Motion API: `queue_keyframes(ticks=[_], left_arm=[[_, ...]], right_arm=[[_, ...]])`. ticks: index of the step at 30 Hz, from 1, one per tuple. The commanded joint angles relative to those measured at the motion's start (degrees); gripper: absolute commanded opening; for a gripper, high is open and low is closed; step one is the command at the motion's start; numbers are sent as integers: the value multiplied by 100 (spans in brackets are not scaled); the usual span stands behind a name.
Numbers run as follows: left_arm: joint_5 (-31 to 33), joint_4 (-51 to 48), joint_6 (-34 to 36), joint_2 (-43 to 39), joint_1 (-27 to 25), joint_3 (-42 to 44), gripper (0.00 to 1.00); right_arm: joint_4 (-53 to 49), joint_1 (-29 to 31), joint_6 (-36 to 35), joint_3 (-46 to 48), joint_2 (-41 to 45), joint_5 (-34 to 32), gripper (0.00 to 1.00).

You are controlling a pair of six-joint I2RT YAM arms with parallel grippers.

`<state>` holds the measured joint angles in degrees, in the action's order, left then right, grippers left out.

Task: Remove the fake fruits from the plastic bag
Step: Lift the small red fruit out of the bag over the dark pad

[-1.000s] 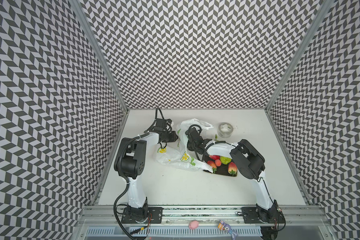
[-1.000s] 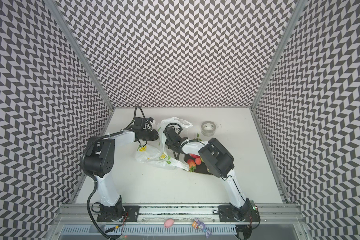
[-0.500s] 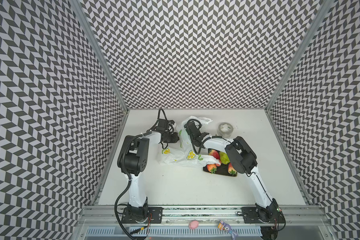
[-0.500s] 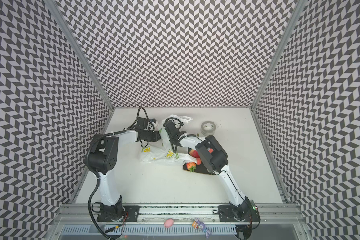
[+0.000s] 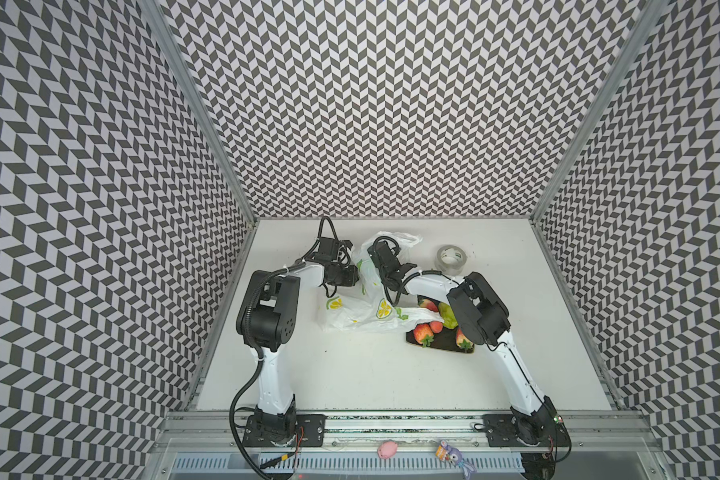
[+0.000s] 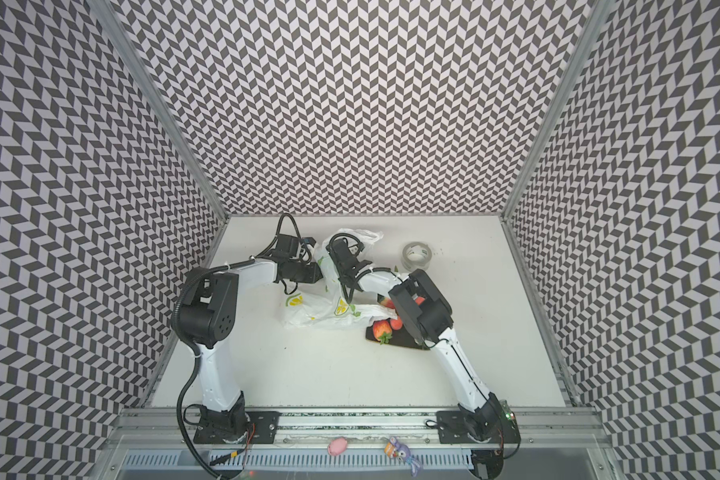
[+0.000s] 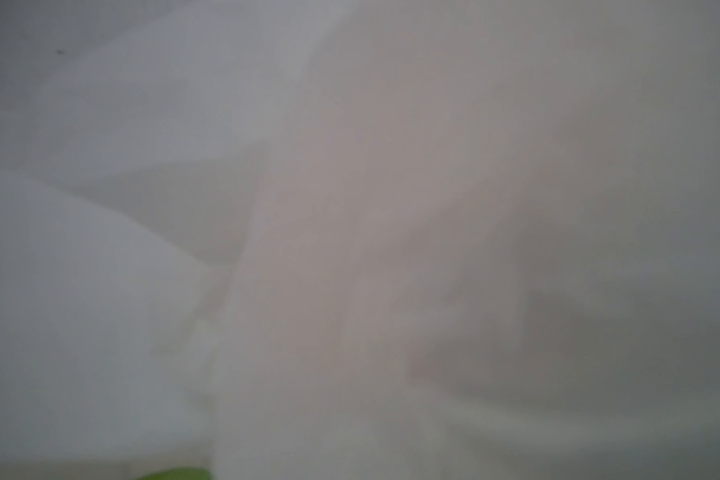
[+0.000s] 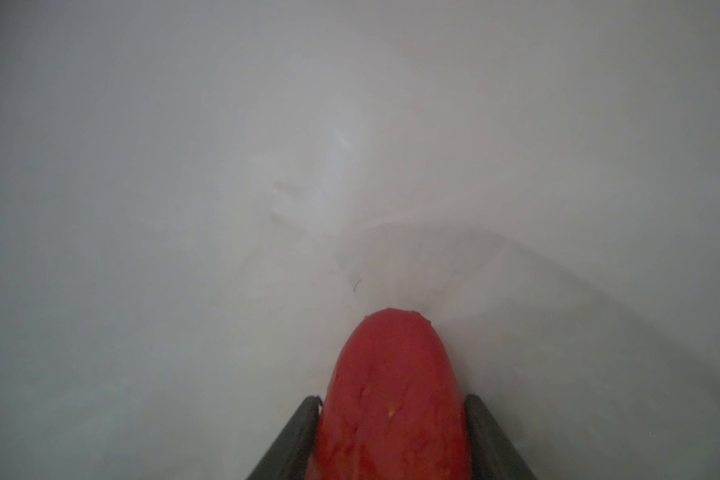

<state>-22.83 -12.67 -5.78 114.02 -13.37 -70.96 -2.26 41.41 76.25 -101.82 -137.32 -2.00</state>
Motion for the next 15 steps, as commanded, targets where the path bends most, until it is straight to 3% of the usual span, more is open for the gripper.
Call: queue_keyframes(ticks=[1,5,10,15], left_arm=[[65,-4,152,-79,-4,-181,11],[196,16,106,-136,120,-157,8],[454,57,58,-186,211,-138,1],[616,150,-27,-188,271,-163,0]], right_arm=[[-152,-1,-59,332,44,-6,29],[127,-80,-198,770,512,-153,22],[269,-116,-358,1304,1165,-265,21],[417,-106,-457,2100,1880,-260,21]])
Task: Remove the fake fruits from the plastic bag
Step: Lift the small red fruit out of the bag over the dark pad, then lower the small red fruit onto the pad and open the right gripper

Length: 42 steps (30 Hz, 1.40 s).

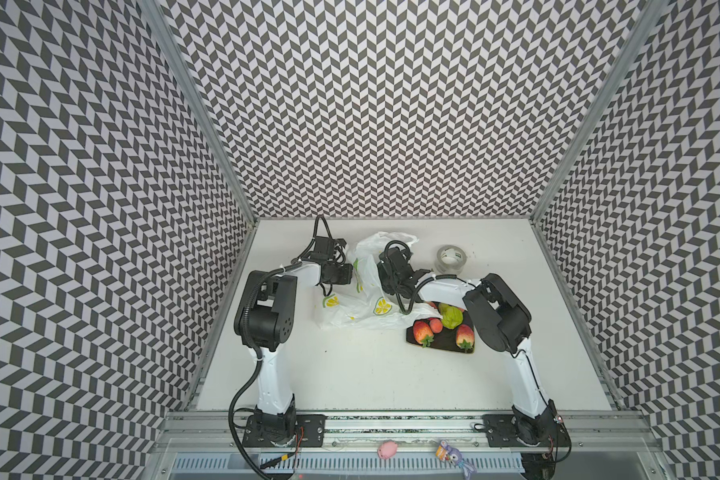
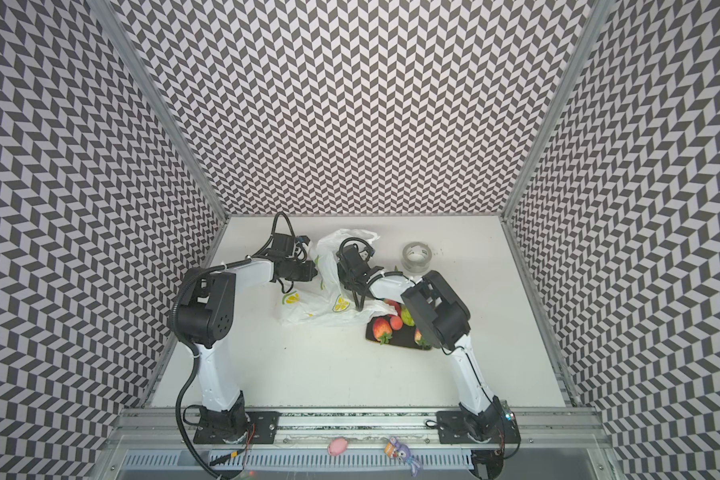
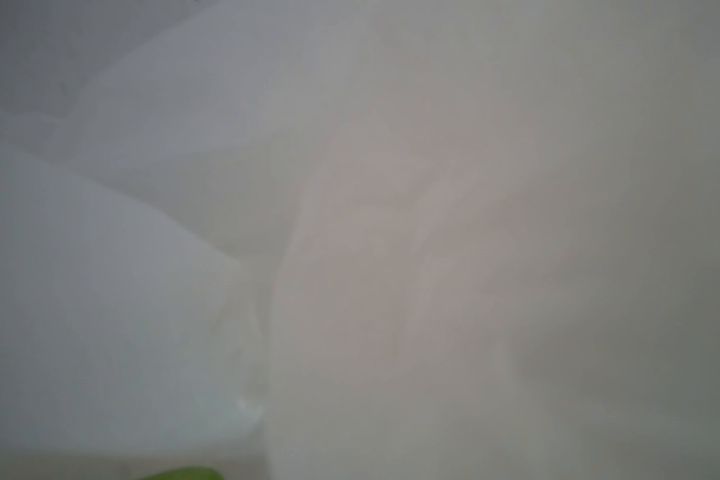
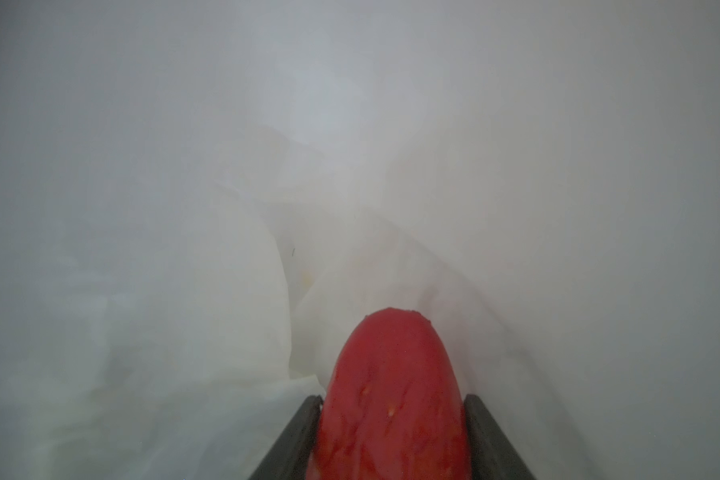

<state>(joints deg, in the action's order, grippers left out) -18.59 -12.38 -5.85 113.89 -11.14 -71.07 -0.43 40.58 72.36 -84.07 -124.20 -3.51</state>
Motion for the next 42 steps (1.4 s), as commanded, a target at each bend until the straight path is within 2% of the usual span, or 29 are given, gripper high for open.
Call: queue_keyframes(ticks=[1,11,18,23,28,37,42], left_arm=[[214,138,-29,-190,50,-164,0],[317,239,207,-358,68,-8,0],[511,349,413,-576,68,362,0],[653,387,567,-721,35,551,0],[818,428,705,-863,-11,727,0],[933,436,589,-867,-42,629,0],[912,381,484,-821,-99,422,0]], right_arm=[[267,-17,-90,496,694,-122,21],[270,-23,-267,1387,1863,-199,21],[-37,-24,-624,1741,2673,-514,21],[-414,-32,-1022,1974,3250,-1020,21],[-752,-94,-1356,2238,3750,-2081,23],[-1698,-630,-1973,2672,4820,-2718,24],[-2679,-537,-2433,3050,5704,-2057,24]])
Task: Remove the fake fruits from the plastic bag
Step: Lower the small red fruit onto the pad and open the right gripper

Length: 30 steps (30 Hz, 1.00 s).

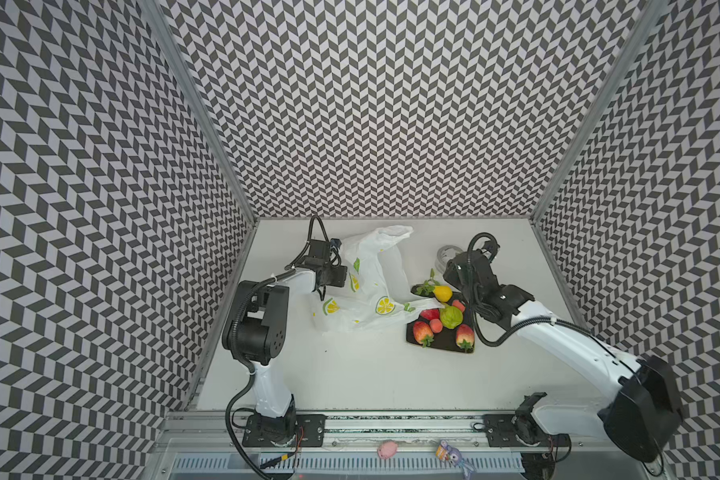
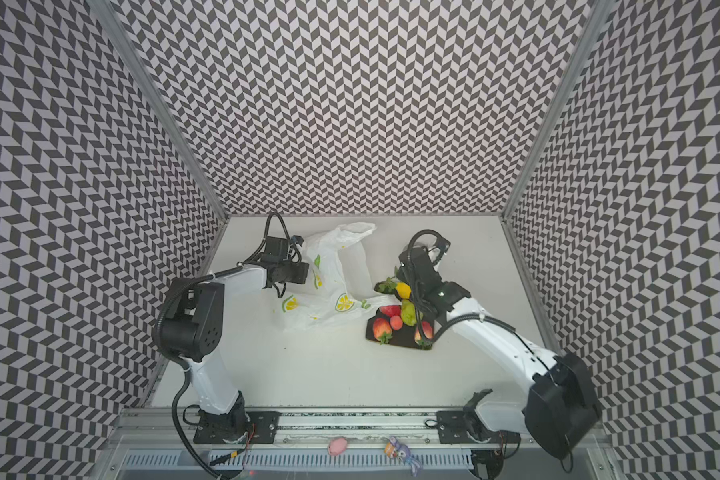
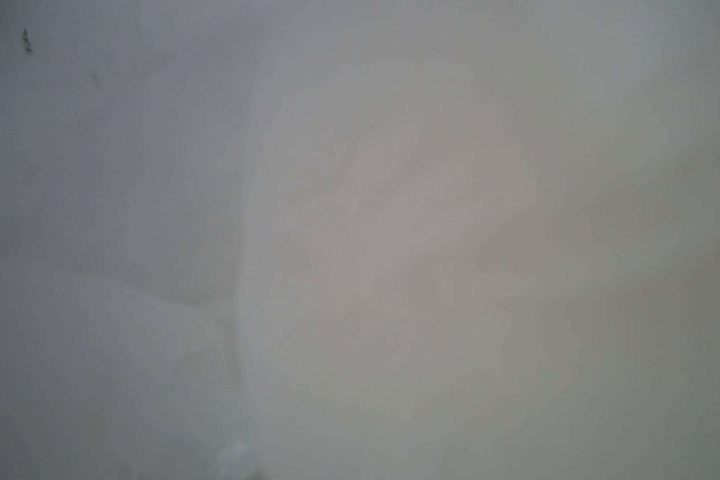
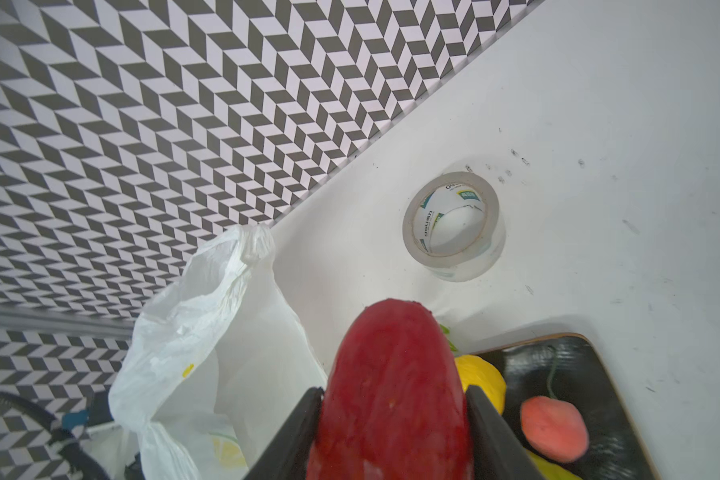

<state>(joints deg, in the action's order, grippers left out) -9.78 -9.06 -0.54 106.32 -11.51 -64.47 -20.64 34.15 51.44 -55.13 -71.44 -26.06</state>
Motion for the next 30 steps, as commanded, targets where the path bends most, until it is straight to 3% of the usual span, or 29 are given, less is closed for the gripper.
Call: queue_keyframes(ticks=[1,6,11,21,30], left_arm=[[33,50,-75,-72,-70,-249,0],[18,66,-192,-128,-82,-312,0],[99,232,-245,-224,-80,-277,9],[44,269,-345,-418,-62,-887,44],[-33,191,-587,-973,-67,-1068,56]], right_arm=[[-837,189,-301,223,559,230,24],[-1531,919,-5,539,955,358,24],[-1558,1549,284,1092,1054,539,24],[-645,1612,415,1886,833,612,27],[-266,1612,420,1829,48,411,34]])
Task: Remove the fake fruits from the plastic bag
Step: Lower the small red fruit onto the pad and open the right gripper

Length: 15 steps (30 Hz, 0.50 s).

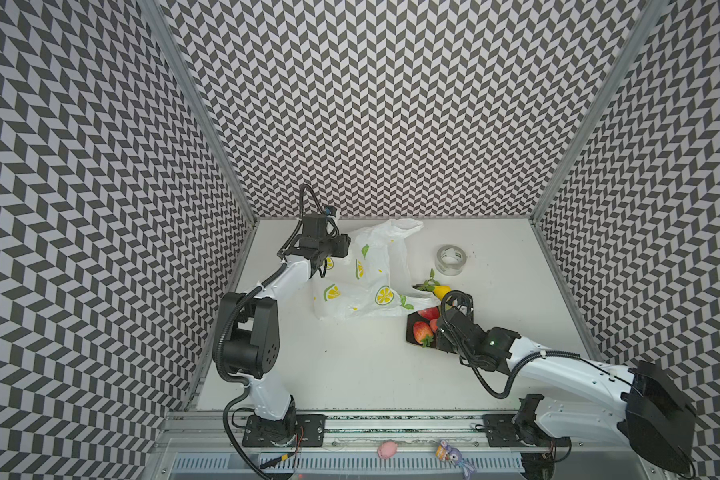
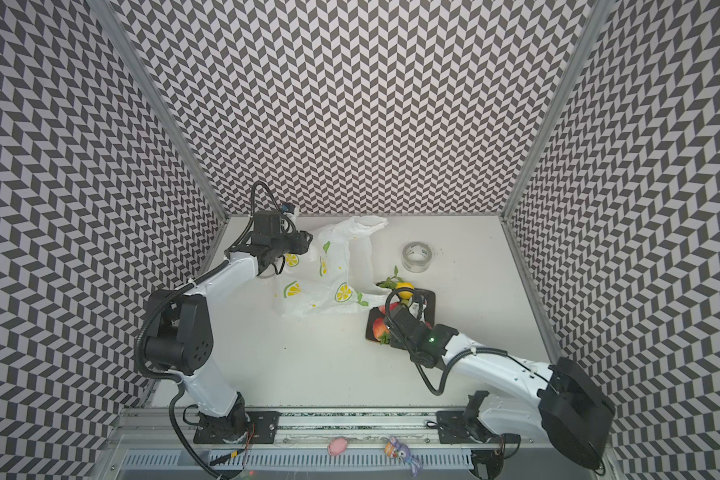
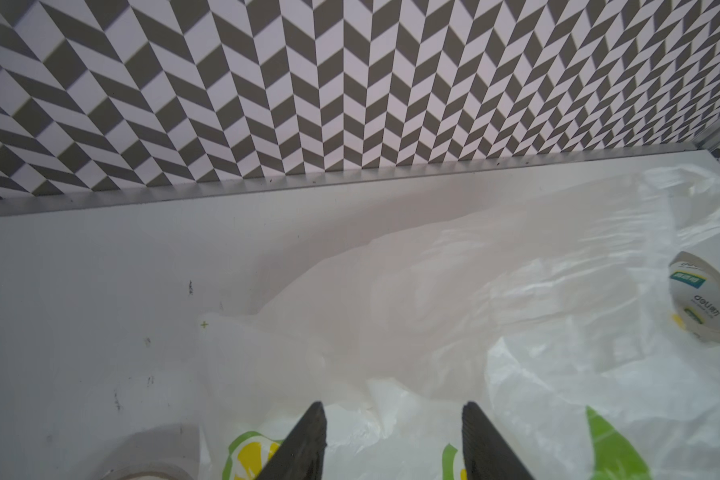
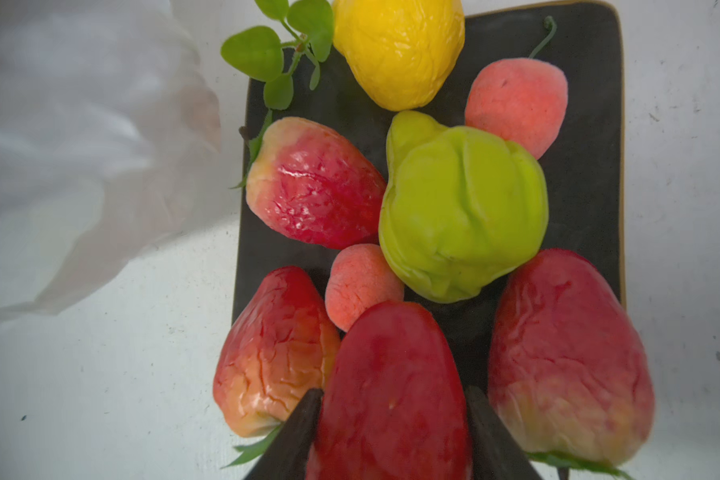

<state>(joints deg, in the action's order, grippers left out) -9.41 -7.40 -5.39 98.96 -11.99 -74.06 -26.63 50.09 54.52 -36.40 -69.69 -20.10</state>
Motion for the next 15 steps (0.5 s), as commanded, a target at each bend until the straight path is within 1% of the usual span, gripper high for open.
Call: queue_keyframes(ticks=[1,2,5,10,12,14,15], left_arm=[[-68,-1,-145,-330,-14,-101,56],[-55,-16,-183,-421,-18,-72,57],[-23,-58,-295,-703,-14,35,59],[116,-189,-449,-1159,-14,142,67],[224,-273,-488,-1315,-6,146,72],[286,-371,-507,-1450,19,134,74],[345,-430,-512,-1528,28,129,77]], right_arm=[[343,19,111,-42,-182,-205,36],[377,19,94,-34,-190,-214,38],[409,13,105,18,-194,-264,47],[369,10,102,31,-136,-322,60],[348,10,101,47,-100,-324,64],[344,5,87,80,-80,-311,66],[352,1,69,85,-54,-313,67]])
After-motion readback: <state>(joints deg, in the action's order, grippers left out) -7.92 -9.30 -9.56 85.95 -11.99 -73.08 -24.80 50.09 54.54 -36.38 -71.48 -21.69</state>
